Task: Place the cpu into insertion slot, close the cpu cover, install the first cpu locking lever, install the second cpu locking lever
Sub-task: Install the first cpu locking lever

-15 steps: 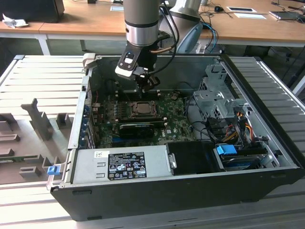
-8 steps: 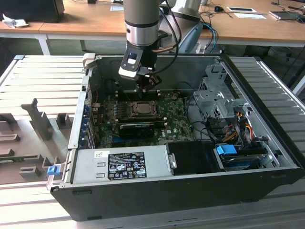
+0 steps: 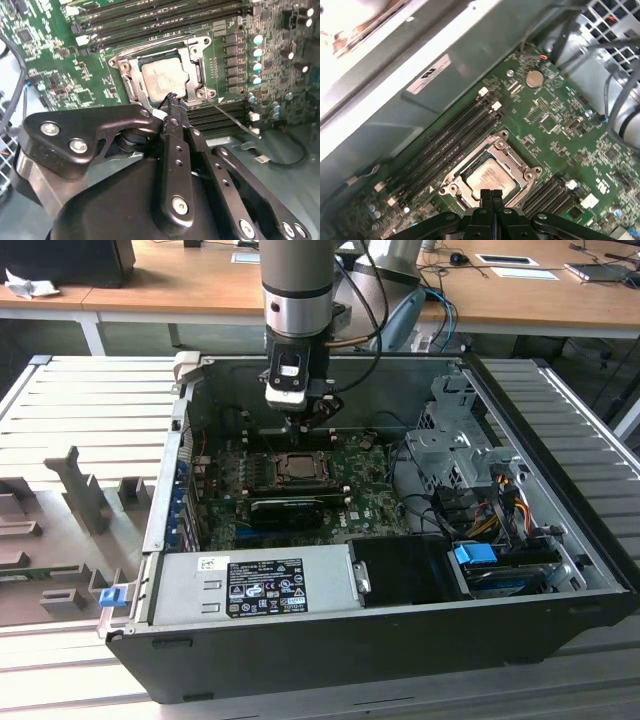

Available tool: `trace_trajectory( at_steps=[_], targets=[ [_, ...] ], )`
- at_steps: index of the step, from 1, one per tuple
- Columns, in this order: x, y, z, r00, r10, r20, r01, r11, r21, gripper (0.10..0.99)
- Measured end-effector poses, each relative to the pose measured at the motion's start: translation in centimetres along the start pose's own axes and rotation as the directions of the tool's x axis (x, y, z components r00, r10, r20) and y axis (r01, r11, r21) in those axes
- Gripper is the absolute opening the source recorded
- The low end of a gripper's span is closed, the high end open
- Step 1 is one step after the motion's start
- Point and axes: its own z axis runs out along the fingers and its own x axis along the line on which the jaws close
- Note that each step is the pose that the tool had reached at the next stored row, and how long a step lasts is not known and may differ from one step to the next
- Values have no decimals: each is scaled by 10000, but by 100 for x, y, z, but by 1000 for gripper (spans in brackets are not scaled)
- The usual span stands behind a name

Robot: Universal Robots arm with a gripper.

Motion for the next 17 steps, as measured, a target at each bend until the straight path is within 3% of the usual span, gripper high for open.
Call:
trace_trajectory(
  at_steps=[5, 8, 11, 14, 17],
  targets=[
    [-1, 5, -62, 9987, -508, -29, 508, 9987, -10, 106],
    [-1, 5, -62, 9927, -1200, -67, 1200, 9928, -22, 106],
    [-1, 4, -61, 9829, -1840, -104, 1840, 9829, -38, 106],
    [-1, 4, -60, 9661, -2577, -144, 2576, 9662, -59, 106],
    [-1, 4, -59, 9381, -3457, -192, 3456, 9383, -90, 106]
  ],
)
